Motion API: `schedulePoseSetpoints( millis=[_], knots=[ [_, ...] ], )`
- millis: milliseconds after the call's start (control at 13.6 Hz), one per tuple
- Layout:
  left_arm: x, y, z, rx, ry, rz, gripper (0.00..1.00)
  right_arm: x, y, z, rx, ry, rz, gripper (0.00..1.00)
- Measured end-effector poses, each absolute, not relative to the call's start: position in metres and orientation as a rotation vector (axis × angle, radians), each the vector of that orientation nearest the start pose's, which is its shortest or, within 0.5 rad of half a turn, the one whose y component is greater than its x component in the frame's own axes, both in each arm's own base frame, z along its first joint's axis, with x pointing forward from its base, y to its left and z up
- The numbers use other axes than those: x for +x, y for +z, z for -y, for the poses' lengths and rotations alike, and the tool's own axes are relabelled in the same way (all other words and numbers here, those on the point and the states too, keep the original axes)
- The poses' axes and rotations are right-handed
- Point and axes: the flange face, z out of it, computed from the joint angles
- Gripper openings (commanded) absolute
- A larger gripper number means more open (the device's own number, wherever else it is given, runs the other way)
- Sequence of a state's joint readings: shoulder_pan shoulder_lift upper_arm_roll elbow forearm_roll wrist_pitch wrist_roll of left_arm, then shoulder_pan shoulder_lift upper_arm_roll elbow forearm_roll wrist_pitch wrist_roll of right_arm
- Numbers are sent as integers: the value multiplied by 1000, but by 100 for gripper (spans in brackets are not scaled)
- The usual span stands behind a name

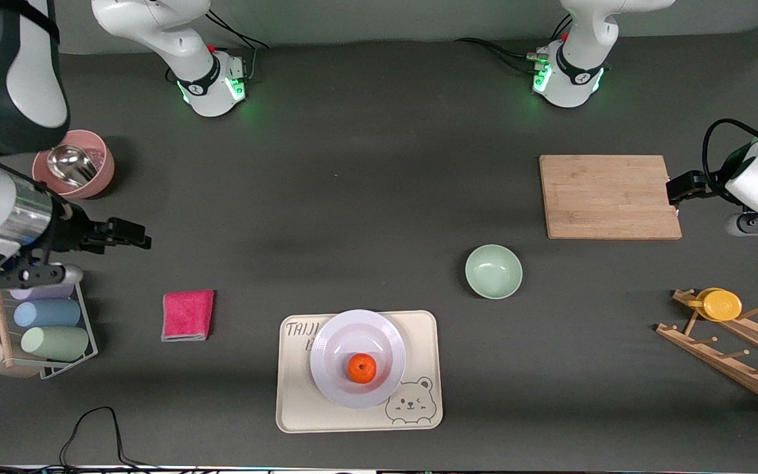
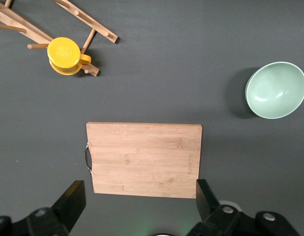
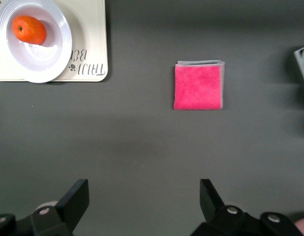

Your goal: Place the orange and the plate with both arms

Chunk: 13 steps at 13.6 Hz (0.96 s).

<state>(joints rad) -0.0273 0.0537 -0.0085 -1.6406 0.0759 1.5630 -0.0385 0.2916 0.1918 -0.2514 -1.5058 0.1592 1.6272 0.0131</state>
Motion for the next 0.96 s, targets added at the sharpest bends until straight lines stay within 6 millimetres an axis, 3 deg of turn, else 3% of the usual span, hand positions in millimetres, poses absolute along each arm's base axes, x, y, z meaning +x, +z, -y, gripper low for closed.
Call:
schedulePoseSetpoints(
  millis=[295,442,589,957],
  knots=[
    [564,561,12,-3056,197,-2,100,550,603,-56,-3065,17,-6,100],
    [564,561,12,-3056,197,-2,100,527,597,-51,-3092,7,-22,100],
    [564,561,12,-3056,197,-2,100,518,582,-49,-3107,29,-31,100],
    [564,561,11,-3056,197,0,100,503,593,-40,-3118,36,-65,100]
  ],
)
